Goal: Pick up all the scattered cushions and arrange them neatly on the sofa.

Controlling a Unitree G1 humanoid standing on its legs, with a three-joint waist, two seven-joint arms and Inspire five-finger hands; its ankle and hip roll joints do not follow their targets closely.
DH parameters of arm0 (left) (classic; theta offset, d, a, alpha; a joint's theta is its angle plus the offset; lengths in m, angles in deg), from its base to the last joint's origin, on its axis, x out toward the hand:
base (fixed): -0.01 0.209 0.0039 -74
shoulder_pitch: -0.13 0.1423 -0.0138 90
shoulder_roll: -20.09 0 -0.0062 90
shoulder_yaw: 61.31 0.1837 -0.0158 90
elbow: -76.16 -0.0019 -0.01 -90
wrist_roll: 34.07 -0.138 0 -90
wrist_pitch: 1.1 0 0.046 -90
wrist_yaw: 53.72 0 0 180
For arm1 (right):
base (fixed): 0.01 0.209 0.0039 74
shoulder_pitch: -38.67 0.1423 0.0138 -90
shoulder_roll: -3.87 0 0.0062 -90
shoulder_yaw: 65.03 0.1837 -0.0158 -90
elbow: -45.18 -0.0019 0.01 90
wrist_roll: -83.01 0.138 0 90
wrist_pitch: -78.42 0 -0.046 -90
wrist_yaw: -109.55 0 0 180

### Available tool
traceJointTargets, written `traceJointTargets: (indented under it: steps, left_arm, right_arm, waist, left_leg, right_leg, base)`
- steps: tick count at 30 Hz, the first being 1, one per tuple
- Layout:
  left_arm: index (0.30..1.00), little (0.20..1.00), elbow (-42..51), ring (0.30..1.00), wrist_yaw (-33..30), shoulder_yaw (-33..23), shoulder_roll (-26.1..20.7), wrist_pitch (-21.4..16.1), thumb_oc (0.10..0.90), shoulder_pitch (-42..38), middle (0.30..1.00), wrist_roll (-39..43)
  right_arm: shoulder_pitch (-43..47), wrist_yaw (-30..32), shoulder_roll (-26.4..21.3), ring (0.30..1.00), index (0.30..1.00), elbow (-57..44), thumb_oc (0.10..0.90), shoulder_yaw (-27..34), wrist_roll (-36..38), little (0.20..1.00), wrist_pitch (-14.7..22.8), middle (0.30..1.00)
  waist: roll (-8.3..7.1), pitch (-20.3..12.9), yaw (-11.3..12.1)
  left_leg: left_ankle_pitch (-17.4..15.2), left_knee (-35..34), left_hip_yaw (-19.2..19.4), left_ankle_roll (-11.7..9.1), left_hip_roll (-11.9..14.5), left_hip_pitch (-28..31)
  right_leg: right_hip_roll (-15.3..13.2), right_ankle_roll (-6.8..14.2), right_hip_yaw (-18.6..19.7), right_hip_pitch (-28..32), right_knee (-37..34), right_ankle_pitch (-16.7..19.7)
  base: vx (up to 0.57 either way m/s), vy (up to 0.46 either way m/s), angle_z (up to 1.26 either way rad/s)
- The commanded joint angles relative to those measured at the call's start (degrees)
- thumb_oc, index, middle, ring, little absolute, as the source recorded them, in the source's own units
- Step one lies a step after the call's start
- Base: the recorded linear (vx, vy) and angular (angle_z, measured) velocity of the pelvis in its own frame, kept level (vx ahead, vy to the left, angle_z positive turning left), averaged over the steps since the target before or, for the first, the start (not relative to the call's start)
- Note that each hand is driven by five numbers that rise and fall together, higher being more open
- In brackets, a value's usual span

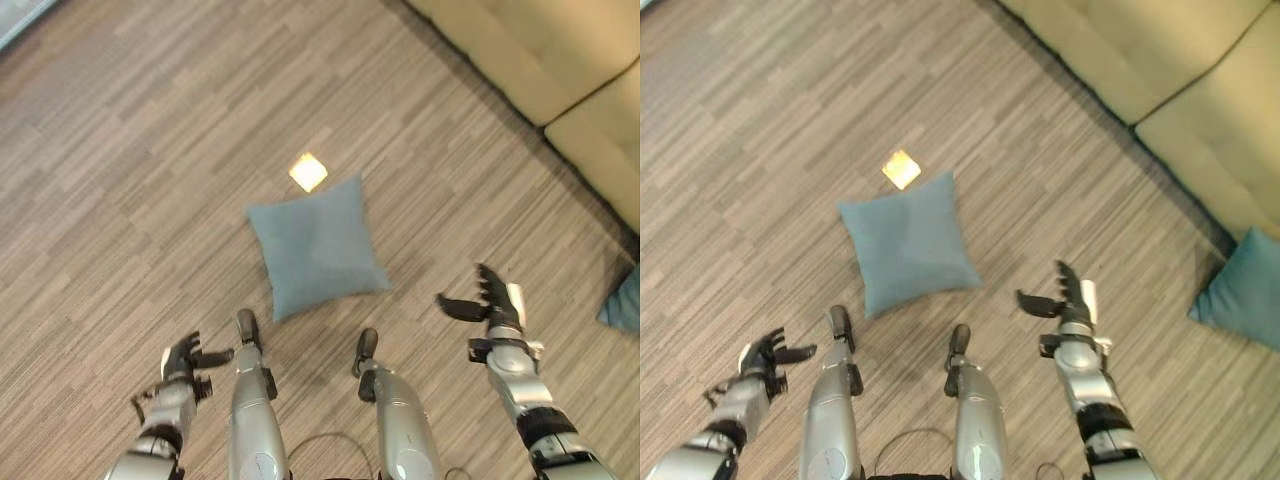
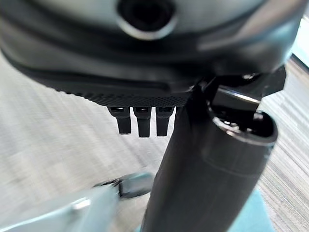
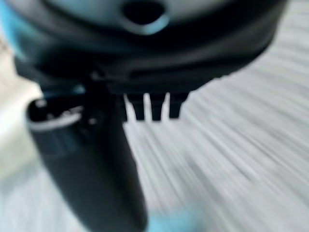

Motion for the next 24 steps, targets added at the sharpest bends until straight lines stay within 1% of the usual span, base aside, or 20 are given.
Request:
traceJointTargets:
  steps: [1, 2, 3, 6, 7, 9, 10, 11, 12, 14, 16, 17, 18, 20, 21, 22, 23, 24]
  left_arm:
    - [0.900, 0.900, 0.5, 0.900, -4.1, 1.3, -11.1, -5.3, 0.800, -10.5, 0.900, 4.0]
    - [0.900, 0.900, 0.5, 0.900, -3.8, 1.9, -11.8, -5.3, 0.800, -12.7, 0.900, 5.0]
    - [0.900, 0.900, 0.4, 0.900, -3.8, 3.9, -13.2, -5.8, 0.800, -16.8, 0.900, 5.6]
    - [0.900, 0.900, 2.1, 0.900, -2.8, 7.2, -14.0, -6.7, 0.800, -22.9, 0.900, 7.0]
    - [0.900, 0.900, 2.0, 0.900, -2.8, 7.3, -14.1, -6.7, 0.800, -23.2, 0.900, 7.0]
    - [0.900, 0.900, 2.0, 0.900, -1.9, 9.7, -14.8, -6.5, 0.800, -27.1, 0.900, 8.9]
    - [0.900, 0.900, 1.6, 0.900, -1.6, 11.0, -14.8, -6.3, 0.800, -30.0, 0.900, 9.6]
    - [0.900, 0.900, 1.8, 0.900, -0.8, 13.9, -14.0, -6.2, 0.800, -33.5, 0.900, 10.2]
    - [0.900, 0.900, 2.0, 0.900, -0.8, 14.9, -13.8, -6.0, 0.800, -34.6, 0.900, 10.2]
    - [0.900, 0.900, 4.3, 0.900, -0.9, 17.6, -12.6, -6.1, 0.800, -36.9, 0.900, 10.1]
    - [0.900, 0.900, 4.3, 0.900, -1.2, 19.3, -11.0, -5.7, 0.800, -38.5, 0.900, 10.0]
    - [0.900, 0.900, 4.3, 0.900, -1.2, 19.3, -11.0, -5.7, 0.800, -38.6, 0.900, 10.0]
    - [0.900, 0.900, 5.0, 0.900, -1.1, 21.4, -9.5, -5.5, 0.800, -39.5, 0.900, 9.9]
    - [0.900, 0.900, 4.7, 0.900, -1.2, 23.1, -7.4, -5.0, 0.800, -41.1, 0.900, 11.6]
    - [0.900, 0.900, 5.3, 0.900, -0.9, 23.4, -6.8, -5.1, 0.800, -40.8, 0.900, 12.2]
    - [0.900, 0.900, 5.3, 0.900, -0.9, 23.4, -6.8, -5.1, 0.800, -40.8, 0.900, 12.2]
    - [0.900, 0.900, 5.8, 0.900, -0.8, 24.6, -5.0, -4.7, 0.800, -39.8, 0.900, 12.9]
    - [0.900, 0.900, 6.5, 0.900, -0.8, 25.7, -3.6, -4.5, 0.800, -39.3, 0.900, 13.1]
  right_arm:
    - [14.4, 3.6, -6.6, 0.900, 0.900, -0.5, 0.800, 2.1, 3.5, 0.900, 5.4, 0.900]
    - [16.2, 3.8, -7.5, 0.900, 0.900, -0.6, 0.800, 1.5, 3.8, 0.900, 5.6, 0.900]
    - [19.2, 4.5, -8.7, 0.900, 0.900, 0.4, 0.800, 0.6, 4.9, 0.900, 6.2, 0.900]
    - [23.2, 4.1, -10.7, 0.900, 0.900, 2.4, 0.800, 0.0, 8.2, 0.900, 7.6, 0.900]
    - [23.5, 4.0, -10.8, 0.900, 0.900, 2.6, 0.800, 0.0, 8.3, 0.900, 7.7, 0.900]
    - [26.8, 2.9, -12.3, 0.900, 0.900, 4.2, 0.800, -2.2, 10.2, 0.900, 7.7, 0.900]
    - [28.6, 2.0, -12.7, 0.900, 0.900, 5.3, 0.800, -2.8, 11.7, 0.900, 7.6, 0.900]
    - [30.8, 0.7, -13.2, 0.900, 0.900, 7.5, 0.800, -5.1, 12.8, 0.900, 6.8, 0.900]
    - [31.5, 0.5, -13.4, 0.900, 0.900, 8.1, 0.800, -5.5, 13.0, 0.900, 6.5, 0.900]
    - [32.7, 0.9, -13.5, 0.900, 0.900, 9.0, 0.800, -6.9, 12.1, 0.900, 5.9, 0.900]
    - [33.3, 0.5, -13.1, 0.900, 0.900, 11.2, 0.800, -7.5, 12.0, 0.900, 5.5, 0.900]
    - [33.3, 0.5, -13.2, 0.900, 0.900, 11.3, 0.800, -7.5, 12.0, 0.900, 5.5, 0.900]
    - [33.6, -0.7, -11.9, 0.900, 0.900, 12.1, 0.800, -8.9, 13.5, 0.900, 5.0, 0.900]
    - [34.2, -2.2, -10.5, 0.900, 0.900, 14.6, 0.800, -9.9, 15.2, 0.900, 4.6, 0.900]
    - [34.2, -2.4, -9.8, 0.900, 0.900, 14.6, 0.800, -10.7, 15.9, 0.900, 4.4, 0.900]
    - [34.2, -2.4, -9.8, 0.900, 0.900, 14.6, 0.800, -10.7, 15.9, 0.900, 4.4, 0.900]
    - [33.6, -2.6, -8.2, 0.900, 0.900, 15.0, 0.800, -12.0, 15.0, 0.900, 3.7, 0.900]
    - [33.8, -2.6, -7.0, 0.900, 0.900, 15.2, 0.800, -13.9, 13.4, 0.900, 3.1, 0.900]
  waist:
    - [-0.98, -0.3, 2.4]
    - [-1.17, -0.3, 2.3]
    - [-1.17, -0.3, 2.0]
    - [-0.75, -0.3, 1.5]
    - [-0.76, -0.3, 1.5]
    - [-0.37, -0.3, 1.3]
    - [-0.21, -0.3, 1.1]
    - [0.10, -0.3, 1.0]
    - [0.26, -0.3, 0.9]
    - [0.88, -0.3, 0.8]
    - [1.36, -0.3, 1.0]
    - [1.34, -0.3, 1.0]
    - [1.82, -0.3, 1.1]
    - [2.30, -0.3, 1.3]
    - [2.43, -0.3, 1.5]
    - [2.37, -0.3, 1.4]
    - [1.73, -0.3, 1.3]
    - [1.38, -0.3, 1.2]
  left_leg:
    - [-5.9, 7.1, -4.1, -3.3, 3.5, -7.5]
    - [-6.3, 8.6, -4.3, -3.3, 3.5, -9.9]
    - [-7.1, 10.8, -4.9, -3.2, 3.2, -13.4]
    - [-9.7, 17.1, -6.4, -2.9, 2.8, -21.4]
    - [-9.9, 17.6, -6.5, -2.9, 2.8, -22.0]
    - [-11.3, 21.1, -7.1, -2.6, 2.4, -26.4]
    - [-12.3, 23.7, -7.5, -2.4, 1.8, -29.7]
    - [-13.6, 27.0, -8.1, -1.9, 0.5, -34.2]
    - [-14.3, 28.8, -8.4, -1.7, 0.2, -36.4]
    - [-15.7, 32.3, -8.7, -1.2, -0.6, -40.4]
    - [-17.3, 36.8, -9.5, -0.8, -1.1, -44.4]
    - [-17.4, 36.9, -9.4, -0.8, -1.1, -44.5]
    - [-18.9, 41.3, -10.1, -0.5, -1.4, -48.0]
    - [-20.7, 46.1, -10.9, -0.1, -1.8, -52.4]
    - [-21.4, 47.5, -10.8, 0.0, -1.8, -53.4]
    - [-21.5, 47.6, -10.8, 0.0, -1.8, -53.4]
    - [-23.5, 50.5, -9.9, 0.0, -1.7, -53.5]
    - [-24.9, 52.0, -9.2, 0.2, -1.4, -53.5]
  right_leg:
    - [-5.0, 6.2, 1.0, -8.0, 3.6, -1.2]
    - [-5.6, 6.4, 1.1, -9.7, 4.4, -1.3]
    - [-6.5, 6.6, 1.5, -12.4, 6.0, -1.4]
    - [-8.4, 6.7, 2.6, -19.5, 11.0, -2.5]
    - [-8.5, 6.8, 2.7, -20.0, 11.5, -2.7]
    - [-9.7, 6.9, 3.6, -24.1, 14.9, -3.6]
    - [-10.5, 7.0, 4.1, -27.4, 17.4, -4.3]
    - [-11.2, 6.9, 5.0, -31.7, 20.4, -5.1]
    - [-11.6, 6.8, 5.5, -33.9, 22.1, -5.5]
    - [-12.2, 6.4, 6.4, -37.9, 25.3, -6.9]
    - [-12.8, 5.9, 7.6, -42.0, 29.4, -8.6]
    - [-12.9, 5.9, 7.7, -42.1, 29.6, -8.7]
    - [-13.2, 5.5, 9.3, -45.9, 33.4, -10.3]
    - [-13.8, 5.2, 10.8, -50.2, 38.2, -12.6]
    - [-13.9, 5.0, 11.7, -51.8, 40.2, -13.3]
    - [-13.9, 5.0, 11.8, -51.9, 40.3, -13.4]
    - [-14.2, 4.5, 13.9, -54.0, 44.1, -15.0]
    - [-14.0, 4.4, 15.4, -55.4, 45.8, -16.0]
  base:
    - [-0.02, 0.082, 0.24]
    - [0.00, 0.069, -0.01]
    - [0.00, 0.070, -0.08]
    - [0.02, 0.054, 0.05]
    - [0.05, 0.063, 0.14]
    - [0.07, 0.058, 0.18]
    - [0.10, 0.073, 0.21]
    - [0.12, 0.071, 0.17]
    - [0.11, 0.069, 0.17]
    - [0.11, 0.034, 0.07]
    - [0.11, 0.020, 0.08]
    - [0.16, 0.028, 0.07]
    - [0.17, 0.022, 0.01]
    - [0.22, 0.004, -0.03]
    - [0.13, -0.002, -0.01]
    - [0.16, 0.009, -0.01]
    - [0.16, 0.007, 0.01]
    - [0.21, 0.019, 0.00]
